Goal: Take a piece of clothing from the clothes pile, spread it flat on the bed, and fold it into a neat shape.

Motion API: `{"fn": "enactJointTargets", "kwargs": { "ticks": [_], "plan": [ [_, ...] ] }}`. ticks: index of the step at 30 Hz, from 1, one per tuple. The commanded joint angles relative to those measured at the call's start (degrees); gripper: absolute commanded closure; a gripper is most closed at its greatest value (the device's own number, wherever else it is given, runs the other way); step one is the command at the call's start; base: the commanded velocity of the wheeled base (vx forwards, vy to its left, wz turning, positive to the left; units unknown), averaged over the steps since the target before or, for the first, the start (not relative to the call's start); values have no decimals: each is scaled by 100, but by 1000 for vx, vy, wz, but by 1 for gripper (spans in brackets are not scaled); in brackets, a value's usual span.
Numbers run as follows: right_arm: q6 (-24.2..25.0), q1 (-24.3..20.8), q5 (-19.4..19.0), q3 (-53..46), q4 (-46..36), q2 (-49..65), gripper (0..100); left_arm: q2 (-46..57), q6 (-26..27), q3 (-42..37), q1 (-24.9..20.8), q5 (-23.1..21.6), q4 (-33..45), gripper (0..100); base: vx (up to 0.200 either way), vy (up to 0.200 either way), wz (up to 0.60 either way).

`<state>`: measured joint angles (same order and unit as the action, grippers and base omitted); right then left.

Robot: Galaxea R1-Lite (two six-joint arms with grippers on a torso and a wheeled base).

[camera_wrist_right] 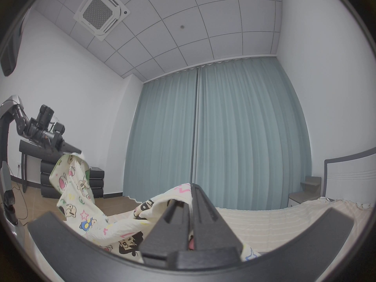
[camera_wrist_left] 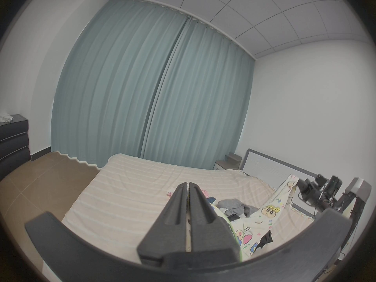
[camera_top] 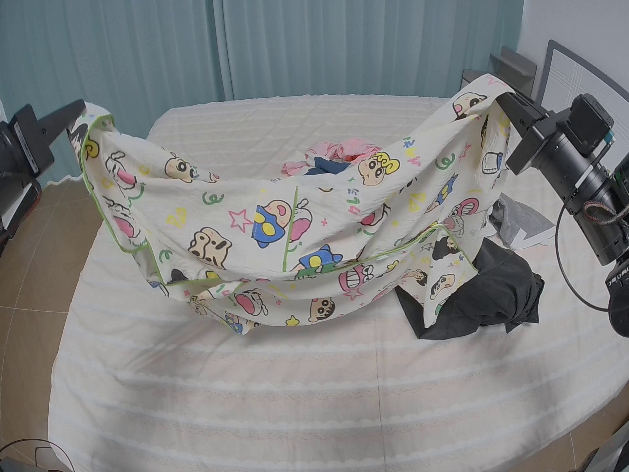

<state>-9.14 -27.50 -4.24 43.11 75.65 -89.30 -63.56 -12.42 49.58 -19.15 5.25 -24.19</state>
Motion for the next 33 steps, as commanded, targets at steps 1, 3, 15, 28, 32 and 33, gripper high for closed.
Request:
{"fn": "enactJointTargets", "kwargs": {
  "ticks": [1, 3, 15, 28, 32, 33],
  "plan": [
    [9, -1, 73, -57, -16, 193, 100, 134, 38, -484, -168, 143, -218, 100, 0, 0, 0],
    [9, 8, 81, -109, -16, 193, 100, 134, 38, -590, -168, 178, -429, 100, 0, 0, 0],
    [88, -10, 99, -285, -16, 299, 100, 177, 29, -739, -229, 353, -543, 100, -50, 0, 0],
    [106, -10, 99, -461, -24, 316, 100, 292, 29, -897, -317, 582, -570, 100, -92, 0, 0],
    [106, -10, 99, -479, -24, 308, 100, 344, 47, -941, -528, 626, -561, 100, 0, 0, 0],
    [114, -10, 99, -479, -24, 316, 100, 371, 47, -976, -607, 635, -561, 100, 0, 0, 0]
  ]
}}
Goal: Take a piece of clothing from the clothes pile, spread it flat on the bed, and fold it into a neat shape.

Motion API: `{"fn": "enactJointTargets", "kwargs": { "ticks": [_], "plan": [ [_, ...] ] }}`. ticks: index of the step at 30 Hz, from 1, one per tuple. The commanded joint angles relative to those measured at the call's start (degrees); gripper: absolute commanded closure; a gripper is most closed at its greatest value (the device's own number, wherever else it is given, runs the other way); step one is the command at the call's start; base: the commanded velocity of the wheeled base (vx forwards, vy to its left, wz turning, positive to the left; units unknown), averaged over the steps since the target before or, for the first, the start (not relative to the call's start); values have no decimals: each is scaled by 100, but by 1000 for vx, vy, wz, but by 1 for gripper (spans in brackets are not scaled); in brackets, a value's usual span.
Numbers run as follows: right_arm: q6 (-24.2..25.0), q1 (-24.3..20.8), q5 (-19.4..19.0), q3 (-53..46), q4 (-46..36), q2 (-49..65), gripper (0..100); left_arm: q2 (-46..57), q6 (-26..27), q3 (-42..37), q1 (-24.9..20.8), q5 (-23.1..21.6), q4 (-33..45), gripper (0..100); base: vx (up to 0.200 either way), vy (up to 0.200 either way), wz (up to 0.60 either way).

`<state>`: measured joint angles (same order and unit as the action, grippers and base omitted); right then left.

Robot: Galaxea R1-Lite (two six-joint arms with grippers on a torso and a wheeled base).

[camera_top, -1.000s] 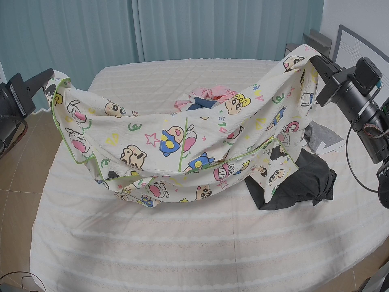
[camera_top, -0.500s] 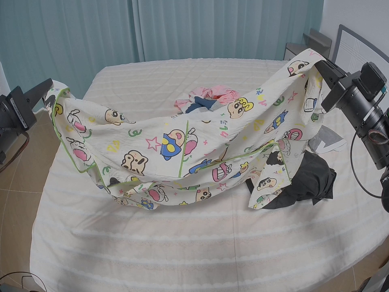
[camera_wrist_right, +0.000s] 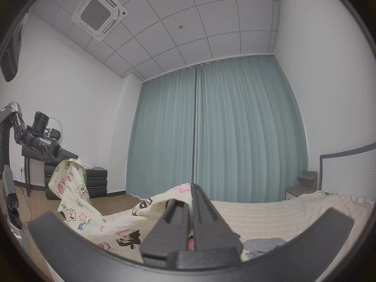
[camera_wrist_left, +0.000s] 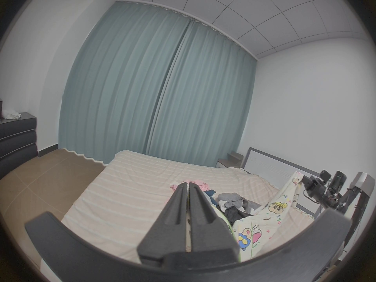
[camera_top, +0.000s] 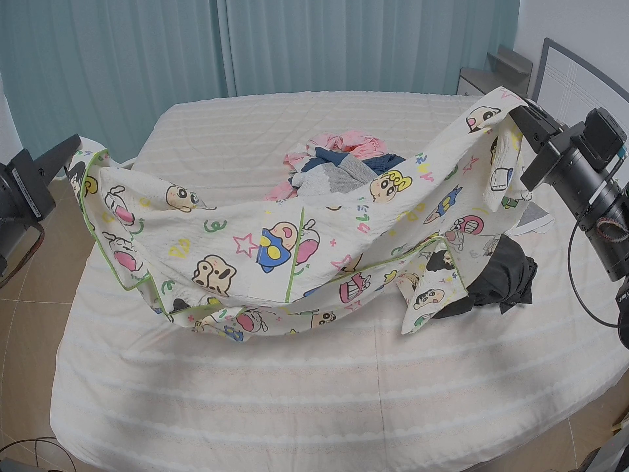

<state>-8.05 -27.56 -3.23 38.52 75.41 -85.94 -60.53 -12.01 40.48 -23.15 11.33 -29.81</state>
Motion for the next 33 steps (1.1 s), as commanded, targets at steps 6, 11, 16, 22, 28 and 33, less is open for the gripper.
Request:
{"fn": "enactJointTargets", "kwargs": {
  "ticks": [6, 11, 16, 22, 28, 33],
  "plan": [
    [137, -12, -2, -108, 0, 34, 100, 190, -21, -146, -225, 19, 1, 100, 0, 100, 0],
    [145, -12, -2, -187, 9, 43, 100, 252, -30, -216, -199, 19, 1, 100, 0, 200, 0],
    [145, -21, -2, -196, 9, 43, 100, 313, -30, -208, -181, 28, 10, 100, 0, 200, 0],
    [145, -30, -11, -231, 9, 25, 100, 454, -21, -304, -181, 28, 27, 100, 0, 200, 0],
    [145, -30, -11, -222, 0, -10, 100, 577, -30, -383, -181, 28, 45, 100, 0, 200, 0],
    [145, -30, -11, -222, 0, -36, 100, 656, -21, -419, -172, 28, 45, 100, 0, 200, 0]
  ]
}}
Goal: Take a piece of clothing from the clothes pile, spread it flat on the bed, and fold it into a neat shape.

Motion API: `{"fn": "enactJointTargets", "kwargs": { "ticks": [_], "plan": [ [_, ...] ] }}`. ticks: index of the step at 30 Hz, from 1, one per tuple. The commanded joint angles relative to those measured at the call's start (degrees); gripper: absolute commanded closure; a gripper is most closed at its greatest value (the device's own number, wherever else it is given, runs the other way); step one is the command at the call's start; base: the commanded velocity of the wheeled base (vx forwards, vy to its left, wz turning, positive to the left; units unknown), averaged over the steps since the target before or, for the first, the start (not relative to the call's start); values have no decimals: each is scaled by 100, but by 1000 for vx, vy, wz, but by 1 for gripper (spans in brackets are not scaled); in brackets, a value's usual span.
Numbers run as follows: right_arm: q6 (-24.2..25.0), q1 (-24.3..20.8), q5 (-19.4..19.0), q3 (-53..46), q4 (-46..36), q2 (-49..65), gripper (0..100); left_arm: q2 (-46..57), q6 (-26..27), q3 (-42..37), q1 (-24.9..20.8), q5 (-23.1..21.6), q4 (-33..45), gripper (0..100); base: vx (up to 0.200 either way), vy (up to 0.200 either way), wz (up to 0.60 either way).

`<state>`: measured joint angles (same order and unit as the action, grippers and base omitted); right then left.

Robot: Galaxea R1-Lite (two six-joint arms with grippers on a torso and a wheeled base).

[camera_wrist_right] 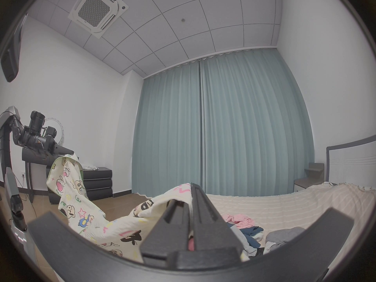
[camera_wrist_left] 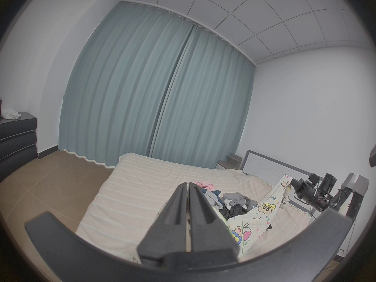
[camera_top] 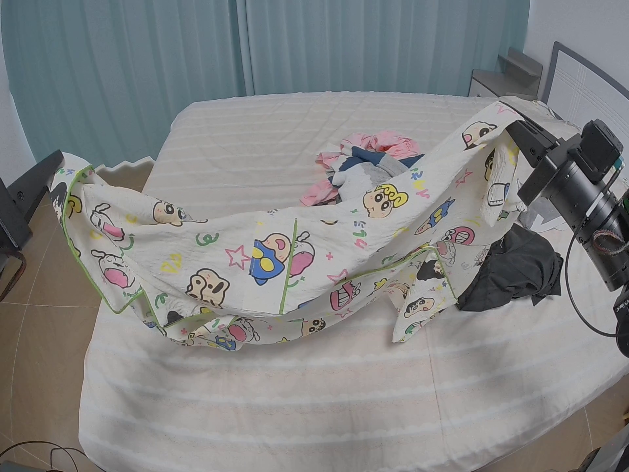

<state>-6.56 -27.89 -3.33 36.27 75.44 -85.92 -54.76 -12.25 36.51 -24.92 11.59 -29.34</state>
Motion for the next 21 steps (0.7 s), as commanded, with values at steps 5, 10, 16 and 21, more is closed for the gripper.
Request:
{"fn": "enactJointTargets", "kwargs": {
  "ticks": [5, 10, 16, 21],
  "plan": [
    [49, -6, -1, -6, -3, -39, 100, 115, -5, -21, 4, 10, -1, 100, 0, 200, 0],
    [76, -6, -1, -58, -3, -48, 100, 115, 3, -74, 4, 10, -1, 100, 0, 40, 0],
    [76, -6, -1, -58, -3, -39, 100, 123, 3, -83, 4, 71, -1, 100, 0, 0, 0],
    [76, -6, -1, -58, -3, -39, 100, 123, 3, -83, 4, 80, -1, 100, -120, 0, 0]
  ]
}}
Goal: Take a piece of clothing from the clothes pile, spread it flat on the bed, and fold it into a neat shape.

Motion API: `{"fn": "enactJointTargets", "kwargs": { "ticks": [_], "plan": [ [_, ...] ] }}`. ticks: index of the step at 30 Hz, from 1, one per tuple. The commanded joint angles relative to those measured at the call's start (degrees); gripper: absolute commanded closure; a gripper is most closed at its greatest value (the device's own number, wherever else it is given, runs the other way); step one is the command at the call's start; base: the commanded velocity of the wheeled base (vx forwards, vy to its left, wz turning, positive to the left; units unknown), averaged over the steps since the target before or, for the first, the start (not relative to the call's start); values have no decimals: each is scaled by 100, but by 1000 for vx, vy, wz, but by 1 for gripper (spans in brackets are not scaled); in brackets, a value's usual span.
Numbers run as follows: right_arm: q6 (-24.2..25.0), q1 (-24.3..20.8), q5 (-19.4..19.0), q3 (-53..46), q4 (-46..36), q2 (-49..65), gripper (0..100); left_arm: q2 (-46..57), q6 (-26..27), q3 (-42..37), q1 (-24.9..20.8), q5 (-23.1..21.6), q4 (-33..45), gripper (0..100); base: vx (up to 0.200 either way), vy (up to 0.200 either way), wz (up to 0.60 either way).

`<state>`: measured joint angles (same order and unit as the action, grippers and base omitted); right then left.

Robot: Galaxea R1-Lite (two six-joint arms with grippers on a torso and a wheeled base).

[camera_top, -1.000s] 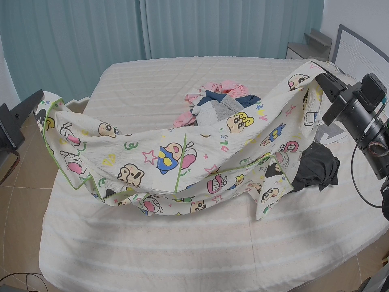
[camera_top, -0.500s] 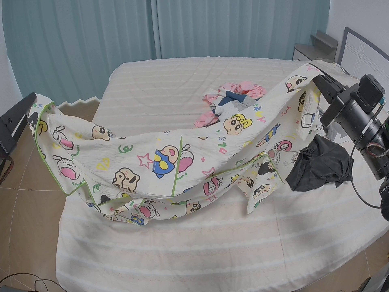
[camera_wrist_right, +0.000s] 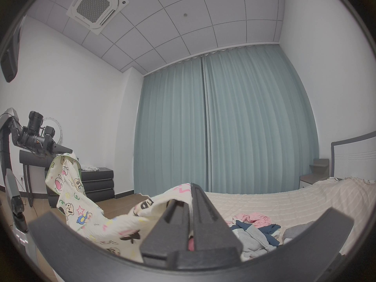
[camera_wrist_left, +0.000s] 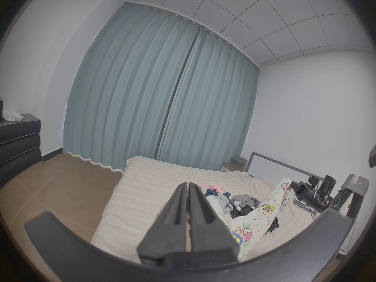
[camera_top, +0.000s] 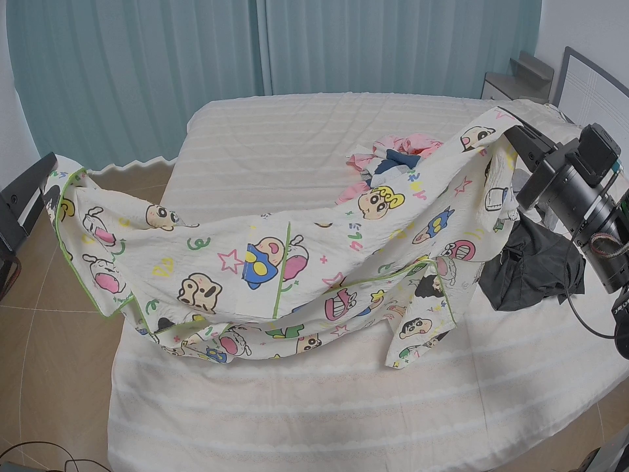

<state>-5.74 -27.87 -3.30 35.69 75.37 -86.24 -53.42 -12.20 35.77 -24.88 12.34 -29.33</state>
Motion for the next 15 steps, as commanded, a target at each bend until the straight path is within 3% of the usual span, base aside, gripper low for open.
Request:
{"fn": "enactJointTargets", "kwargs": {
  "ticks": [1, 15],
  "plan": [
    [3, -8, -4, -1, 4, 2, 100, -11, -1, -8, 1, 6, -2, 100, -200, 0, 0],
    [3, -131, -4, -45, 4, 265, 100, 148, -1, -79, 1, 41, -2, 100, -200, 0, 0]
  ]
}}
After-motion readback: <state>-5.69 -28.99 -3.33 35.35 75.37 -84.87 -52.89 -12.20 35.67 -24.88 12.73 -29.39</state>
